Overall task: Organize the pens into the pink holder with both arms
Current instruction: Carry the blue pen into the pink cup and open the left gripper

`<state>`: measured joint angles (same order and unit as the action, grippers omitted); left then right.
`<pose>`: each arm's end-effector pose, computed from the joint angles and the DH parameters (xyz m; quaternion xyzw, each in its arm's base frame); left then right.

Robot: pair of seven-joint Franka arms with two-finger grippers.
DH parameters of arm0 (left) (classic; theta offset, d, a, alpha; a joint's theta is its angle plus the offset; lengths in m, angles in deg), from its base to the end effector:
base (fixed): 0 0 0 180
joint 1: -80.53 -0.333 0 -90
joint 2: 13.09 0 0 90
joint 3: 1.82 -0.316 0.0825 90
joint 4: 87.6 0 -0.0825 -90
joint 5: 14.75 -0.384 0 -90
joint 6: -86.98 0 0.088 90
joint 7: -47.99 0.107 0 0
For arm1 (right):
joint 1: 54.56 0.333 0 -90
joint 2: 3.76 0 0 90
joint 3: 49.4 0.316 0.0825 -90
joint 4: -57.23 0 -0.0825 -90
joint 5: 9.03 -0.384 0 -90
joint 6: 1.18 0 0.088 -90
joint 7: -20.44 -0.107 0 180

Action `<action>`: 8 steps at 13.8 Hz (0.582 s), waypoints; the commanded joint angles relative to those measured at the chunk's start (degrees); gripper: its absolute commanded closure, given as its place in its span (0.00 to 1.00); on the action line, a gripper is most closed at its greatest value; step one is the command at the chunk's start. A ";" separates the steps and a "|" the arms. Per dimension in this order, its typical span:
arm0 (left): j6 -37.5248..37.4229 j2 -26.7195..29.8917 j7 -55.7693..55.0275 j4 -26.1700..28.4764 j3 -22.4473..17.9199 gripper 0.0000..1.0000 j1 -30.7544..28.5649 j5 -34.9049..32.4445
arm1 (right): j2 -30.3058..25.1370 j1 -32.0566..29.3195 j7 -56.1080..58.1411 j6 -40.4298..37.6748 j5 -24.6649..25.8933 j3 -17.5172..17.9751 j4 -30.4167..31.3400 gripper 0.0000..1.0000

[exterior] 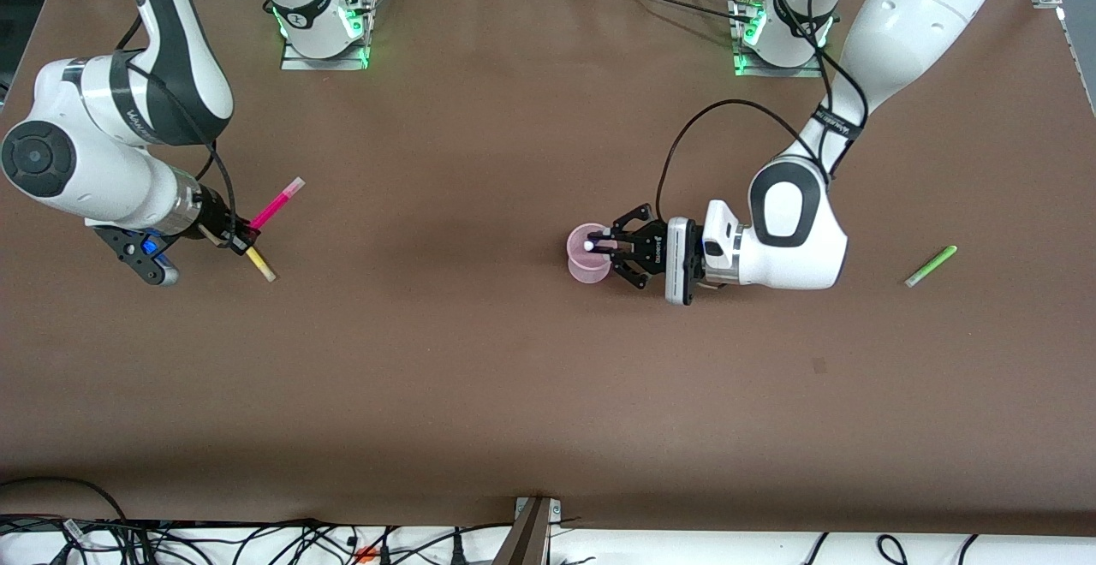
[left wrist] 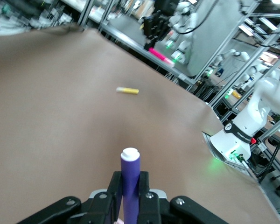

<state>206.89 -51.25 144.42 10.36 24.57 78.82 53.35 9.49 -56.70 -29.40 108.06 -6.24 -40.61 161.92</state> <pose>0.6064 -0.2894 0.2559 0.6673 -0.4707 0.2378 0.5259 0.5982 0.0615 0.3971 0.9305 -0.3586 -0.0633 0.0393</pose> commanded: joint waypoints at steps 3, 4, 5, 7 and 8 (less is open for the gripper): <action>1.99 -1.04 6.31 -0.85 0.32 0.01 1.80 2.48 | 1.96 2.75 -5.62 -1.22 2.40 -0.18 -5.55 1.00; 1.99 -0.51 7.01 -0.85 0.24 0.00 1.71 2.30 | 1.96 2.75 -5.62 -1.22 2.40 -0.18 -5.73 1.00; 1.73 -0.25 7.10 -0.85 0.24 0.00 1.19 1.78 | 1.96 2.75 -5.62 -1.22 2.40 -0.27 -5.90 1.00; 0.85 1.33 6.67 -0.76 0.24 0.00 -0.04 1.60 | 1.87 2.84 -6.15 -1.22 2.32 -0.18 -7.48 1.00; -0.20 2.38 5.71 -0.76 -0.02 0.00 -0.83 1.25 | 1.87 3.19 -8.07 -1.31 2.32 -0.09 -8.44 1.00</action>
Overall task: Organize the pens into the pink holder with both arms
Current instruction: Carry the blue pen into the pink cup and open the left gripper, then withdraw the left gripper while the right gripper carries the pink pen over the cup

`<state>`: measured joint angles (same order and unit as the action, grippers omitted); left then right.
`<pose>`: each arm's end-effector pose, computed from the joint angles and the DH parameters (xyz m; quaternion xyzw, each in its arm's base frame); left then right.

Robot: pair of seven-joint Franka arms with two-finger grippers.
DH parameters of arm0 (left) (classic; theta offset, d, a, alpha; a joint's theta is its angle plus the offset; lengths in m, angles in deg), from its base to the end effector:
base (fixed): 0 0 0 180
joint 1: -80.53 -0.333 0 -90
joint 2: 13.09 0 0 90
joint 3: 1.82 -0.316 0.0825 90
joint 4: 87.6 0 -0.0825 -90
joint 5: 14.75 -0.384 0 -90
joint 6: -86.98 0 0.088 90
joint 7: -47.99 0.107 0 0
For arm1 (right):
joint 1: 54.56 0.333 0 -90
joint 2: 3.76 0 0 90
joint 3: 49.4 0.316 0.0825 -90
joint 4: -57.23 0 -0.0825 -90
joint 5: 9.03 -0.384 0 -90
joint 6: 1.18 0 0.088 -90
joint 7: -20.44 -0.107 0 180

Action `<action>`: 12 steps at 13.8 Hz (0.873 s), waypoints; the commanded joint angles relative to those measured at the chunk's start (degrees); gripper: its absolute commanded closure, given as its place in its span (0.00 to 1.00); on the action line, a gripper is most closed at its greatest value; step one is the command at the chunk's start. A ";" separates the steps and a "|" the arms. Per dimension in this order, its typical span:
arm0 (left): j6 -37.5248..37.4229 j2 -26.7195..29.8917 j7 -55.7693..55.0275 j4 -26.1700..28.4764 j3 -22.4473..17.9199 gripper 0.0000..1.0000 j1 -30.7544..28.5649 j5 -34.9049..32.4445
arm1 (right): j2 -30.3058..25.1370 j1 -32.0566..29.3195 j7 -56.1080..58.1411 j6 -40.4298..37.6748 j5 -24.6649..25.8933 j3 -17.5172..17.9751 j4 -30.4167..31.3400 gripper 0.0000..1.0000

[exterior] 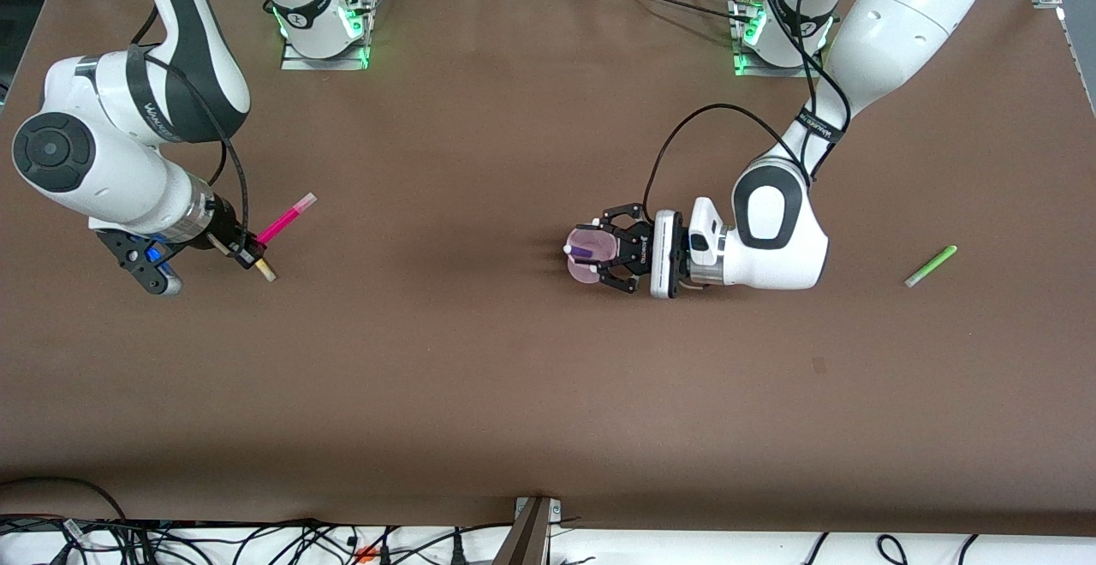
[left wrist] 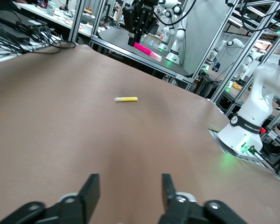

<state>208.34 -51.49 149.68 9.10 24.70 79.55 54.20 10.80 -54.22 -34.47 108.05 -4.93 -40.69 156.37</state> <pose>0.6119 -0.2962 0.2625 0.6465 -0.4984 0.2741 0.5085 0.6173 0.0864 0.4274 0.9246 -0.3788 -0.0242 0.0318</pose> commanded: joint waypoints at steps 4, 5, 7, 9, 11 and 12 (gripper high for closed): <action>-8.58 4.91 -12.96 -0.64 -0.33 0.00 -7.00 -11.69 | 2.30 6.85 -14.58 -3.67 1.09 -0.01 -10.00 1.00; -11.21 5.88 -17.88 -0.64 -0.33 0.00 -9.11 -15.64 | 3.62 8.52 -17.40 -4.54 1.09 -0.09 -12.46 1.00; -18.67 7.46 -26.33 -0.82 -0.42 0.00 -13.07 -22.85 | 6.60 10.81 -22.24 -6.56 1.09 -0.09 -17.47 1.00; -23.16 7.91 -31.09 -1.77 -0.42 0.00 -16.76 -31.11 | 9.50 13.18 -26.37 -8.67 2.92 -0.09 -22.30 1.00; -28.87 7.82 -39.42 -5.54 -0.77 0.00 -17.74 -41.46 | 12.75 17.04 -31.90 -8.94 5.12 -0.18 -27.22 1.00; -31.77 7.82 -43.90 -8.17 -0.77 0.00 -17.92 -46.83 | 14.42 19.32 -36.11 -8.94 5.74 -0.18 -29.42 1.00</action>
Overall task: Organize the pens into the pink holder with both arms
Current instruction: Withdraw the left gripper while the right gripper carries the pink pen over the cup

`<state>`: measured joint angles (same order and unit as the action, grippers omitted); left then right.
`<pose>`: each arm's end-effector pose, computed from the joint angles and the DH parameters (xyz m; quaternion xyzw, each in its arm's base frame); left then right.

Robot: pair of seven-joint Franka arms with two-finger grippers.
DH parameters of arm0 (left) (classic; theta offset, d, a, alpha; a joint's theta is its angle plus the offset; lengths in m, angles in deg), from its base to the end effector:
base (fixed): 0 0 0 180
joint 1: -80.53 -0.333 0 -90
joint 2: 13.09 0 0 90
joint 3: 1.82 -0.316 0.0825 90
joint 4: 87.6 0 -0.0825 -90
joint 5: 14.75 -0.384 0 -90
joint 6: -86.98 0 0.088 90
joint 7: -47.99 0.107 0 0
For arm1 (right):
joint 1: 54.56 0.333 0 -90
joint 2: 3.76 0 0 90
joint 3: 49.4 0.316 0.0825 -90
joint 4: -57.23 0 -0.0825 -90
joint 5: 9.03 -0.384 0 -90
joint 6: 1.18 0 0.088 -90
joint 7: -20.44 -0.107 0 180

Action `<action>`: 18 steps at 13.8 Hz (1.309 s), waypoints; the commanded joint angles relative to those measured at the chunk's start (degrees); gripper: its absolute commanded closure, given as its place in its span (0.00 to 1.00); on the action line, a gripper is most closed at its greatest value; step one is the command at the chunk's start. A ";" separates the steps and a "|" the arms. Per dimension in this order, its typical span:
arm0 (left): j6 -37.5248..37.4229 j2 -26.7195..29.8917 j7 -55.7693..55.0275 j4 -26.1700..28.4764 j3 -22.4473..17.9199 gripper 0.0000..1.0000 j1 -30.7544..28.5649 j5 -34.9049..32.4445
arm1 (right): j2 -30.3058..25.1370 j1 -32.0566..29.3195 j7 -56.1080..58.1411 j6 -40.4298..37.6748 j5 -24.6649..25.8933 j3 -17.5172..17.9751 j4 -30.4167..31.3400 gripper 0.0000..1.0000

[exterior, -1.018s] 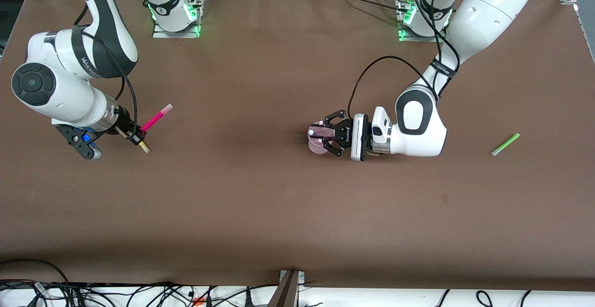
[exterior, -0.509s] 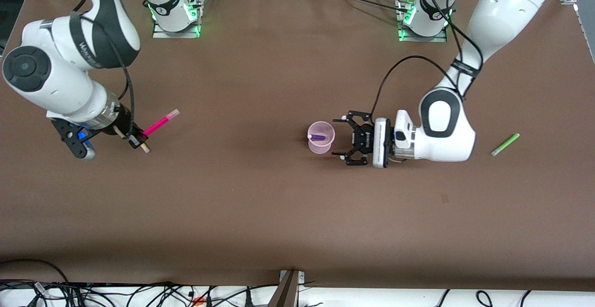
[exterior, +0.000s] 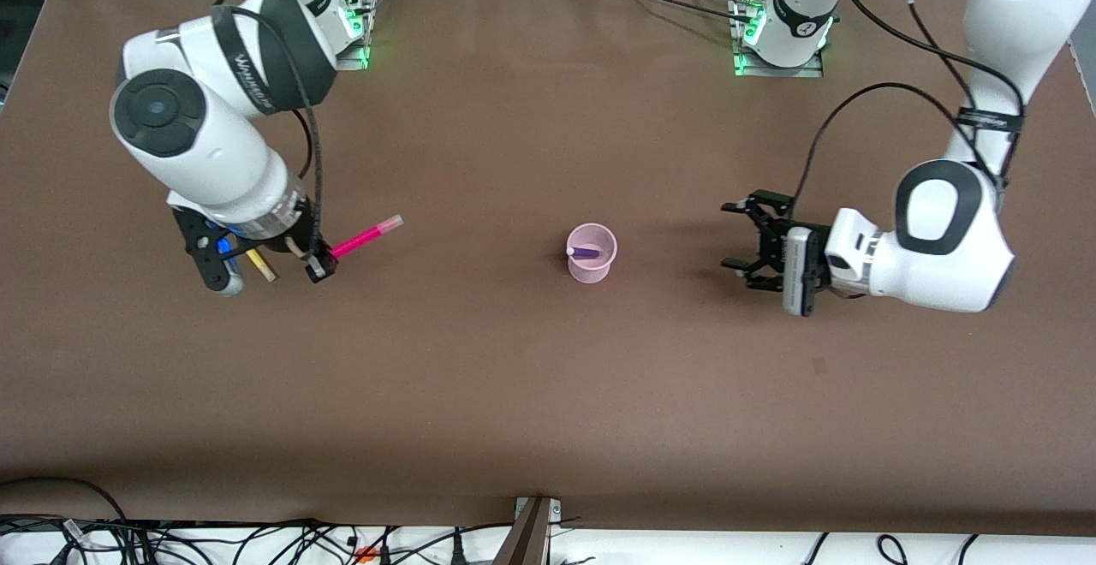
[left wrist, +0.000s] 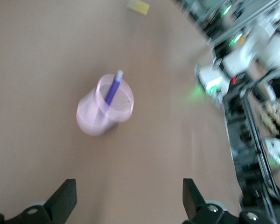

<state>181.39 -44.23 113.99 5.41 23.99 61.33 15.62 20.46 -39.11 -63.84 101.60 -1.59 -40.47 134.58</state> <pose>0.6265 -0.0889 0.3286 0.7747 -0.4688 -0.0158 0.4240 0.6382 0.2560 0.4888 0.8691 -0.4934 0.0334 0.0079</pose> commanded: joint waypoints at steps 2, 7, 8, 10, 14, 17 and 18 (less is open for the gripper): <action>-12.02 0.55 -17.96 -9.49 -0.15 0.00 0.29 -18.10 | 8.63 10.27 -14.39 -2.50 4.24 -1.02 -11.50 1.00; -17.50 3.35 -33.44 -13.82 0.90 0.00 1.96 -36.49 | 14.62 20.48 -24.08 -0.30 9.88 -4.53 -15.55 1.00; -17.77 5.19 -37.39 -13.82 0.90 0.00 2.66 -39.39 | 15.24 21.63 -24.96 -0.30 9.88 -5.06 -16.17 1.00; -18.03 8.80 -47.93 -13.91 0.90 0.00 3.63 -43.54 | 15.68 23.29 -27.86 2.40 10.05 -4.98 -16.26 1.00; -18.38 12.42 -53.78 -18.02 0.81 0.00 3.73 -45.75 | 17.44 26.55 -28.49 6.63 16.96 -6.65 -16.26 1.00; -14.55 16.87 -55.79 -18.75 -3.90 0.00 4.24 -44.70 | 19.46 27.96 -28.57 10.85 22.44 -6.73 -16.26 1.00; -13.30 18.38 -58.41 -17.35 -6.46 0.00 5.90 -43.13 | 19.99 28.49 -28.57 11.56 23.06 -6.74 -16.26 1.00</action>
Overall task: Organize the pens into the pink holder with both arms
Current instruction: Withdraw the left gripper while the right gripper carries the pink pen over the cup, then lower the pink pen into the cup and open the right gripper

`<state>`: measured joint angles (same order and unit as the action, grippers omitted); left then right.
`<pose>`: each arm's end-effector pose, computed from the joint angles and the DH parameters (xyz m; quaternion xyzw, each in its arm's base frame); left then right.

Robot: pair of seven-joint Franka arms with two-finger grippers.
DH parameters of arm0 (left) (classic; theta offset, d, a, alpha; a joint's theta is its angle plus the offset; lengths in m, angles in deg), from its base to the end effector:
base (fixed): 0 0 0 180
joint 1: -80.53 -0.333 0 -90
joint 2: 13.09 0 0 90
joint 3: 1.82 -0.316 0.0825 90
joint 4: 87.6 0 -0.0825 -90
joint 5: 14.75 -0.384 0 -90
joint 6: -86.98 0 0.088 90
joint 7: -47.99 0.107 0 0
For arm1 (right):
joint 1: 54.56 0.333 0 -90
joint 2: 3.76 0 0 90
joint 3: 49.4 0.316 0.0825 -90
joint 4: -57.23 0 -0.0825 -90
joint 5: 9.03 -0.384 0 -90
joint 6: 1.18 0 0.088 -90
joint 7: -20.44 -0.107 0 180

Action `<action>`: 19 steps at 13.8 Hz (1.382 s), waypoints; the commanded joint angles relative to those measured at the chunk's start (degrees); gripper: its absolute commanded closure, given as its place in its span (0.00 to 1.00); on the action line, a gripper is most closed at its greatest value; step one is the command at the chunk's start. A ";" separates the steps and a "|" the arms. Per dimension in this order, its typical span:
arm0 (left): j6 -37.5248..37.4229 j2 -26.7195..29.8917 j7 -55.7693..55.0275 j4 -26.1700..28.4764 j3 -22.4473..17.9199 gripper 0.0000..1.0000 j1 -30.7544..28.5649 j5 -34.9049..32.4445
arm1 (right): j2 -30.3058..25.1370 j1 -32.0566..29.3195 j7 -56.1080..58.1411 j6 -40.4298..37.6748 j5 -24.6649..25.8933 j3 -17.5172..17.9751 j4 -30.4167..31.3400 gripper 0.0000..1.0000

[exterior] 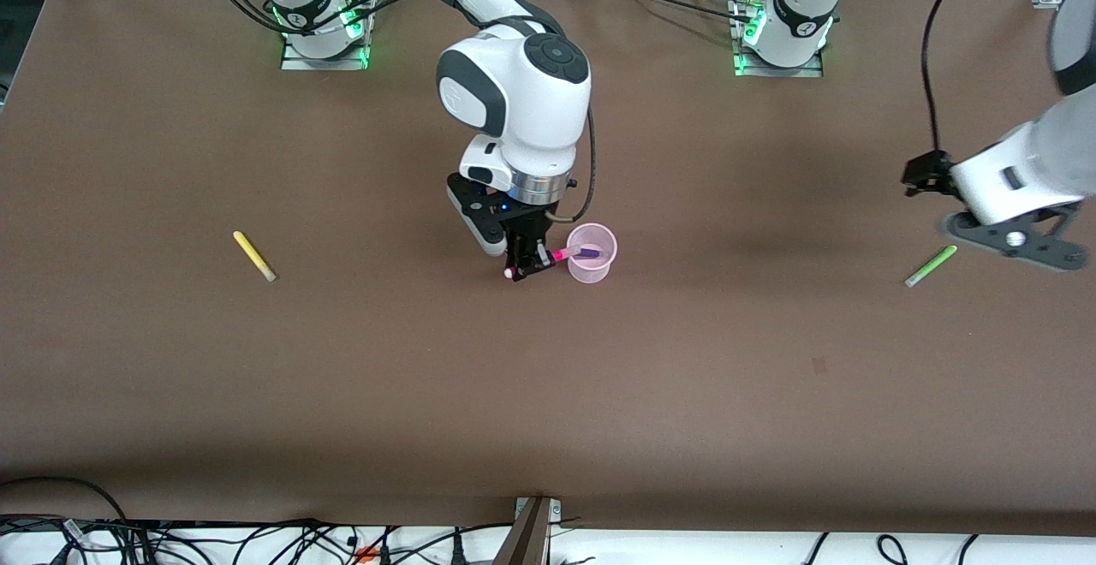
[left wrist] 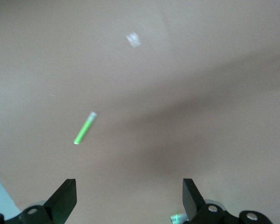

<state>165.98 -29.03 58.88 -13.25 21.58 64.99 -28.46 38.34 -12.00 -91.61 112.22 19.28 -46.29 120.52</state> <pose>0.6128 -0.0187 0.5848 -0.9831 0.1474 0.0895 0.0615 0.5681 0.5196 0.4028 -0.8533 0.4708 -0.2227 0.0255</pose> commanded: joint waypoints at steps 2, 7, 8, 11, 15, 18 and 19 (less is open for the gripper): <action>4.83 9.22 -8.59 8.48 -18.04 0.00 11.00 9.36 | 3.41 2.26 -0.99 4.62 3.42 -1.00 -2.20 1.00; 22.69 20.25 -8.34 26.46 -25.43 0.00 17.04 10.28 | 5.79 3.40 -0.99 9.47 5.60 -2.23 -2.11 1.00; 22.25 19.63 -8.34 25.67 -25.43 0.00 16.95 10.28 | 6.40 4.01 -0.90 9.21 8.14 -2.23 -2.03 1.00; 18.05 17.70 -8.52 22.51 -25.08 0.00 17.73 10.28 | 6.85 5.16 -0.90 7.90 10.80 -2.40 -1.76 1.00; 15.57 16.90 -8.61 20.66 -24.72 0.00 17.91 10.98 | 6.76 10.25 -0.64 2.11 15.02 -5.30 -1.15 1.00; 13.99 16.90 -8.52 20.66 -24.72 0.00 17.91 10.46 | 6.85 11.31 -0.63 1.21 15.02 -6.10 -1.06 1.00; 13.99 16.90 -8.52 20.57 -24.72 0.00 17.91 10.37 | 6.85 11.75 -0.55 1.12 15.02 -6.10 -0.97 1.00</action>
<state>181.65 -11.24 50.64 9.37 -2.86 82.66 -18.70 44.73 -1.42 -91.84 114.33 33.11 -51.47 120.34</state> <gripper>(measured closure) 0.000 0.824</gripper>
